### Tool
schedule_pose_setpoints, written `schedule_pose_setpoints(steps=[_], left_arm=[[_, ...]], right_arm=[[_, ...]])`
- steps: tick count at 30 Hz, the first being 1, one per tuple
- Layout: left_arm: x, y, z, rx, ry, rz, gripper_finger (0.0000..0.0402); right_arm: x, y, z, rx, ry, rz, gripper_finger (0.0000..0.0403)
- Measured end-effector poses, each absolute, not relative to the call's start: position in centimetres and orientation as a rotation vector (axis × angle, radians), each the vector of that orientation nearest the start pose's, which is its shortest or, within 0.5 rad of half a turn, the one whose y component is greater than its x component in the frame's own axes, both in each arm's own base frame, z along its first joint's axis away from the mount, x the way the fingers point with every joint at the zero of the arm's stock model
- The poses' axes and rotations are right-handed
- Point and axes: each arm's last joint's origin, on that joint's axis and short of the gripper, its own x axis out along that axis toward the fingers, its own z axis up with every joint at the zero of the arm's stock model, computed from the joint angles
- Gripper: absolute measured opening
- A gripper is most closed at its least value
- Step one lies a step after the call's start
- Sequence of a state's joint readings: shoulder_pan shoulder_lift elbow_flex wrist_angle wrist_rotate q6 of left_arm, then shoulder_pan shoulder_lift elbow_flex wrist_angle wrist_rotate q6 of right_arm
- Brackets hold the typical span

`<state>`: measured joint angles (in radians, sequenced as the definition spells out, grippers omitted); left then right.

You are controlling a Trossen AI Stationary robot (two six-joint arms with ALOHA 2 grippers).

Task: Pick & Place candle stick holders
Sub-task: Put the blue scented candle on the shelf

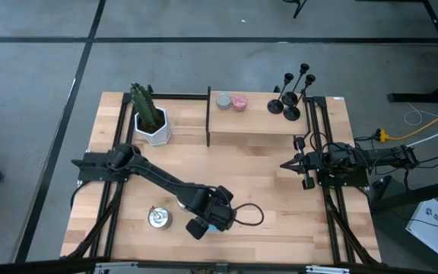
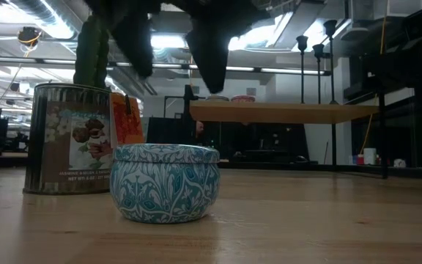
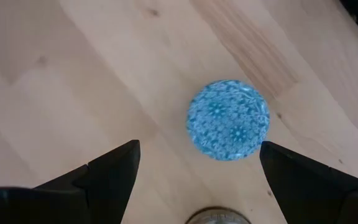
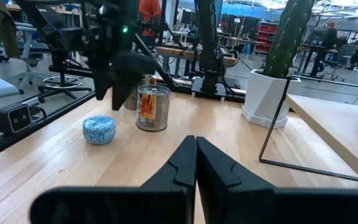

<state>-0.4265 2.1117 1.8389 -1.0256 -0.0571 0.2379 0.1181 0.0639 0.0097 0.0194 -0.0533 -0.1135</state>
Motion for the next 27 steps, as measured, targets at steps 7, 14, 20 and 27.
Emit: schedule_pose_setpoints(steps=[7,14,20,27], left_arm=[[39.5,-18.6,22.2,0.577,1.227,-0.521,0.0329],[39.6,-18.8,21.5,0.617,1.230,-0.605,0.0329],[39.5,-18.8,20.3,0.668,1.273,-0.687,0.0329],[39.8,-18.7,20.2,0.746,1.237,-0.723,0.0329]], right_arm=[[10.0,1.3,16.4,-0.114,0.025,0.173,0.0011],[10.0,1.3,16.4,-0.114,0.025,0.173,0.0011],[10.0,1.3,16.4,-0.114,0.025,0.173,0.0011],[10.0,1.3,16.4,-0.114,0.025,0.174,0.0011]])
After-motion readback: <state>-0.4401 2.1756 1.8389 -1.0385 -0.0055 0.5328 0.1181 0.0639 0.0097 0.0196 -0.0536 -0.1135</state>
